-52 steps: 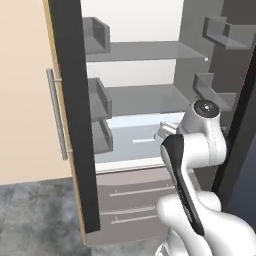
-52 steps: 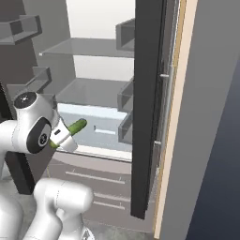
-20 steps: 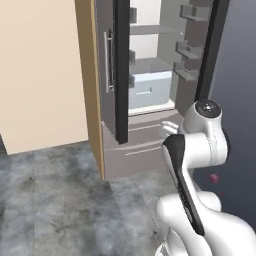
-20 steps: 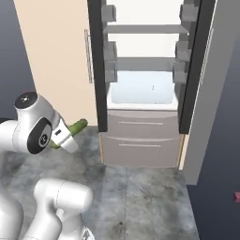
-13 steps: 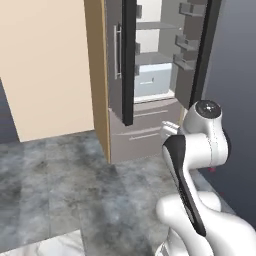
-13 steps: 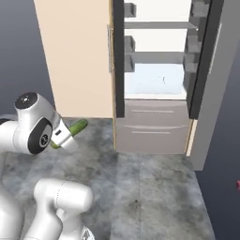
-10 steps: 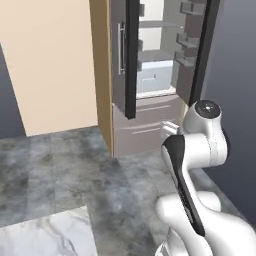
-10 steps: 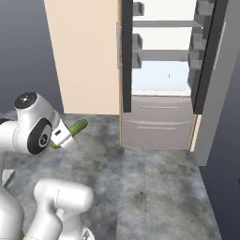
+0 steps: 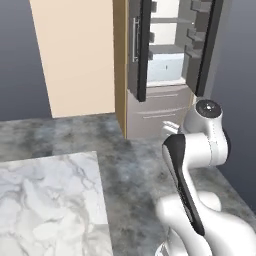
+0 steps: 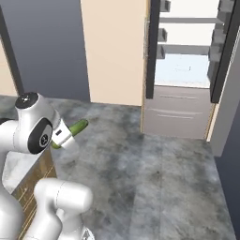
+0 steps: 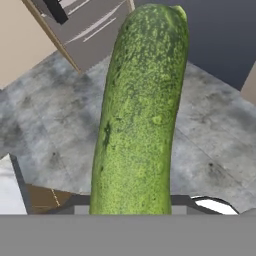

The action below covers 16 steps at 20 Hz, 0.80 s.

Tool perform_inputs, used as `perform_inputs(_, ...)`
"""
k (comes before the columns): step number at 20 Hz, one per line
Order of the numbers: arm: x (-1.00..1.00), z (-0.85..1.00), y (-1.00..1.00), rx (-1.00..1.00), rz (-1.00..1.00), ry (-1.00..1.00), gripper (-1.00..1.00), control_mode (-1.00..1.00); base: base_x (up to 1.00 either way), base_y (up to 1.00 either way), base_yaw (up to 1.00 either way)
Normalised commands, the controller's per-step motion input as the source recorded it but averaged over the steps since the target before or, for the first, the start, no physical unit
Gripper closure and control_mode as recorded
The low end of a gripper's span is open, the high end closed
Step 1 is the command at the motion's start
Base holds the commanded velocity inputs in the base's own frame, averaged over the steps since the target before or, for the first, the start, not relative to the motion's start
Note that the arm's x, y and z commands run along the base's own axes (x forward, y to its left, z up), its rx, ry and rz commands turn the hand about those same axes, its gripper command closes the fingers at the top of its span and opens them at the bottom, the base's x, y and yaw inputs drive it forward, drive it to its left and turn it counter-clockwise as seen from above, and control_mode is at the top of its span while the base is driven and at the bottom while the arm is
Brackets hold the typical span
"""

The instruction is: Place the cold items (broccoli and cucumber) from the fridge in one tupperware on the dining counter. Place the warm items (kebab skewer and hot dog) in the stove area in another tupperware.

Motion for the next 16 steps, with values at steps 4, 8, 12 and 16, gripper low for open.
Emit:
perform_inputs(4, 0.00, 0.00, 0.00, 0.00, 0.00, 0.00, 1.00, 1.00, -1.00, 0.00, 0.02)
perform_inputs(8, 0.00, 0.00, 0.00, 0.00, 0.00, 0.00, 1.00, 1.00, -1.00, 0.00, 0.00)
perform_inputs(12, 0.00, 0.00, 0.00, 0.00, 0.00, 0.00, 1.00, 1.00, -1.00, 0.00, 0.00)
perform_inputs(16, 0.00, 0.00, 0.00, 0.00, 0.00, 0.00, 1.00, 1.00, -1.00, 0.00, 0.00)
